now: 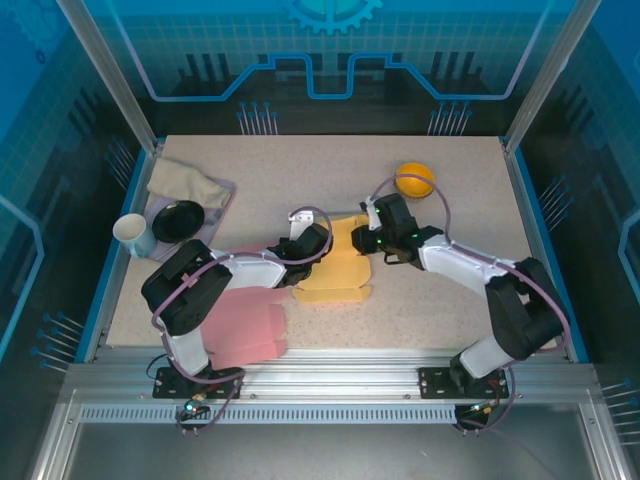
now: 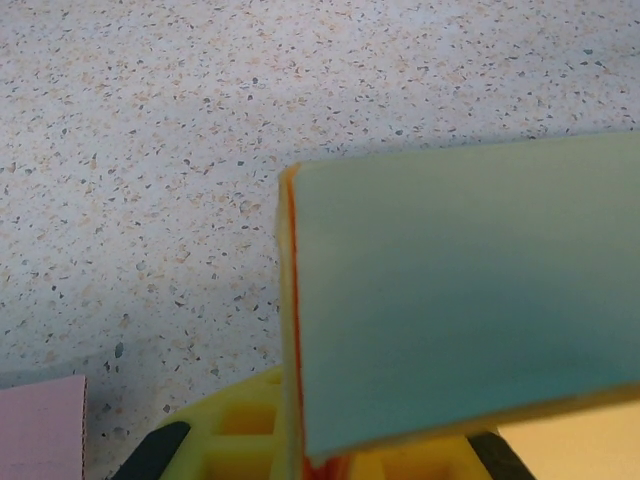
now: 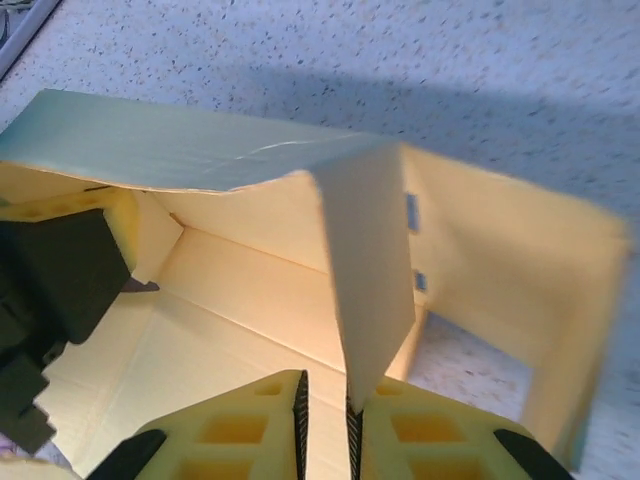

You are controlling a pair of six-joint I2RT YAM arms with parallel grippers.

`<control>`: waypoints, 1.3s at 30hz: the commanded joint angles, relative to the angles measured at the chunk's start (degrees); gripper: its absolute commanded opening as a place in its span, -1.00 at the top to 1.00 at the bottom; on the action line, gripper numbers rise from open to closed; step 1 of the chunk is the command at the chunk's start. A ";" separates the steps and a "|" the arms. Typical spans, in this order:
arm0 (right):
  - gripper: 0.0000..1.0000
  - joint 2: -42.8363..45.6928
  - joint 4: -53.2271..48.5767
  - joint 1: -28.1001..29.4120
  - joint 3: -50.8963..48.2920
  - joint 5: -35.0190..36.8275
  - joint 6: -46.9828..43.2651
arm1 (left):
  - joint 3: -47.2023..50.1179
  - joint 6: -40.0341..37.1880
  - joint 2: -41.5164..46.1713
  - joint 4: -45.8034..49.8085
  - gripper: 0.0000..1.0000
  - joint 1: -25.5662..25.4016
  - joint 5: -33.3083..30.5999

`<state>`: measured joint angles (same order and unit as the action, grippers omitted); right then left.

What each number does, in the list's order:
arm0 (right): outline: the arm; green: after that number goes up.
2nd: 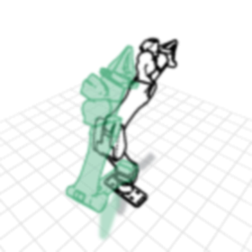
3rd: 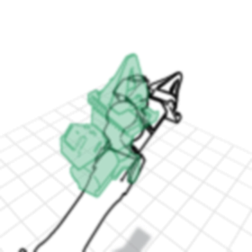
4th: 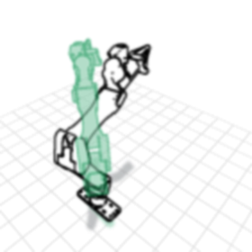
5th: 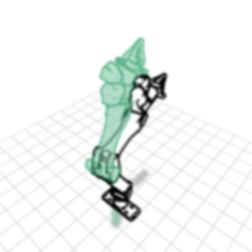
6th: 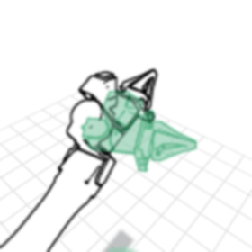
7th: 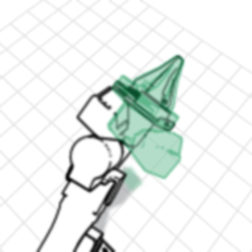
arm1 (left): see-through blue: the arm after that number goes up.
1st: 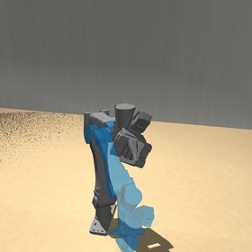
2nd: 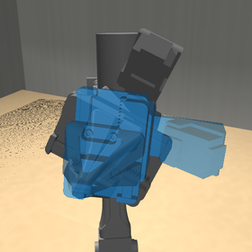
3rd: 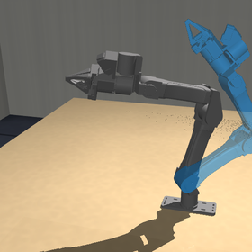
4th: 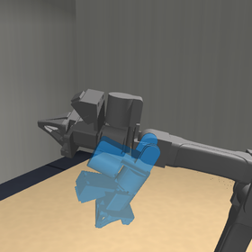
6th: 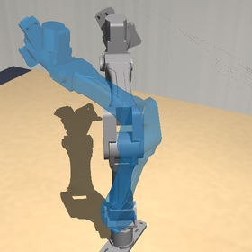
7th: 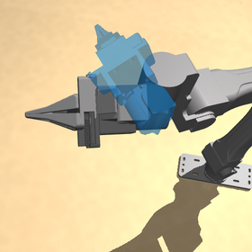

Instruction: Fold the paper box

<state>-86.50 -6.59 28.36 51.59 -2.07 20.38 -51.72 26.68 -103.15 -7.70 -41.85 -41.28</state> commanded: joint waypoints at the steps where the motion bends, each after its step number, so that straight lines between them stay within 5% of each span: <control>1: 0.56 5.37 -5.31 -4.01 1.26 -1.80 -11.89 | -0.95 -0.75 -0.96 2.95 1.00 -0.46 -0.29; 9: 0.04 13.82 0.68 -12.21 0.45 -15.74 -42.78 | -0.07 -1.09 -0.80 1.47 1.00 -0.43 -0.60; 15: 0.02 5.59 -16.71 -15.81 10.17 -24.01 -79.55 | 1.25 -1.36 -0.16 -0.12 1.00 -0.49 -0.69; 23: 0.03 -6.03 -16.37 -16.20 13.25 -13.60 -84.09 | 1.97 -1.71 0.39 -1.17 1.00 -0.47 -0.51; 39: 0.02 -15.57 -13.79 -9.46 14.56 -13.57 -80.82 | 1.87 -1.80 0.14 -2.14 1.00 -0.46 0.48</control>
<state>-100.42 -19.49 17.21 63.92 -15.00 -61.52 -50.85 25.58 -103.13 -9.76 -41.87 -41.34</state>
